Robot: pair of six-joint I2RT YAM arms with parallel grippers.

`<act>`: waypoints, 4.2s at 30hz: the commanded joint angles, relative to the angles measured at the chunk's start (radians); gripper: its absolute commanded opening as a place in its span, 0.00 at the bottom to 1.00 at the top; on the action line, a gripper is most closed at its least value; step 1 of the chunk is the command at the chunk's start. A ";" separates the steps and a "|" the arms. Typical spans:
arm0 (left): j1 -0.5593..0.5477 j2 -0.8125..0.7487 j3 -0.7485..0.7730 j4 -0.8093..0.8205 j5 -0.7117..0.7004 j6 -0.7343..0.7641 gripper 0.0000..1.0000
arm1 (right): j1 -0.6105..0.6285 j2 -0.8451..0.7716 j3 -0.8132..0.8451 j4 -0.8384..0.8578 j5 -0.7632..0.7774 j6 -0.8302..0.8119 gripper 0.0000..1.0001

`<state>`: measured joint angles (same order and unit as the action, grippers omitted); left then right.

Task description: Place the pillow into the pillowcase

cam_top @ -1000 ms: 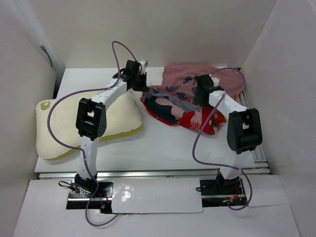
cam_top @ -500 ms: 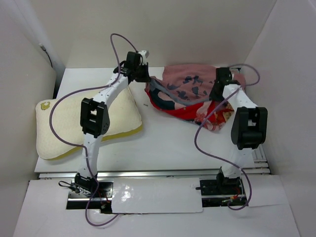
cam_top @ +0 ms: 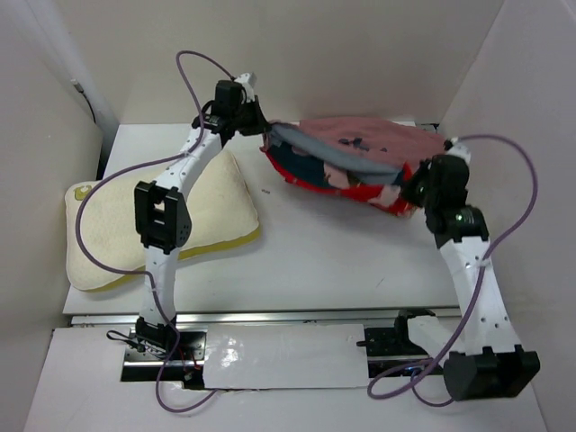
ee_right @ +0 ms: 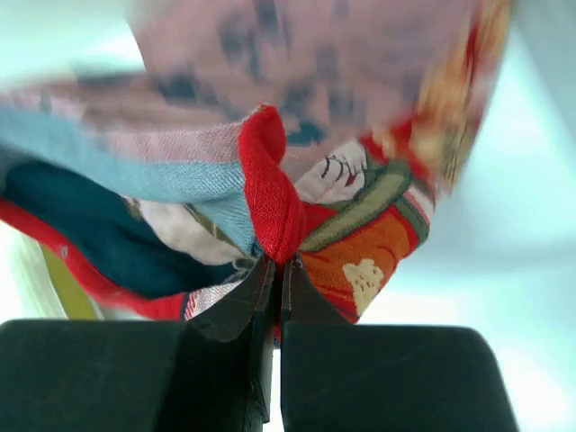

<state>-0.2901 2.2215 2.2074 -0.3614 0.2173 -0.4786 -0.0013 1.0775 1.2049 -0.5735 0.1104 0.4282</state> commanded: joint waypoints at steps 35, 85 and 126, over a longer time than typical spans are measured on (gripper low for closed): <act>-0.027 -0.547 -1.109 0.058 -0.260 -0.051 0.09 | 0.537 0.390 -0.150 0.195 -0.054 -0.300 0.82; -0.222 -1.343 -1.621 0.243 -0.107 -0.055 0.00 | 0.578 0.659 -0.073 0.198 0.078 -0.342 0.52; -0.116 -1.108 -1.568 0.282 -0.335 0.038 0.00 | 0.540 0.677 -0.114 0.354 -0.074 -0.552 0.68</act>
<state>-0.4179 1.1439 0.6449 -0.1112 -0.1051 -0.4938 0.5114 1.7119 1.0599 -0.2604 -0.0189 -0.0780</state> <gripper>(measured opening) 0.042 0.677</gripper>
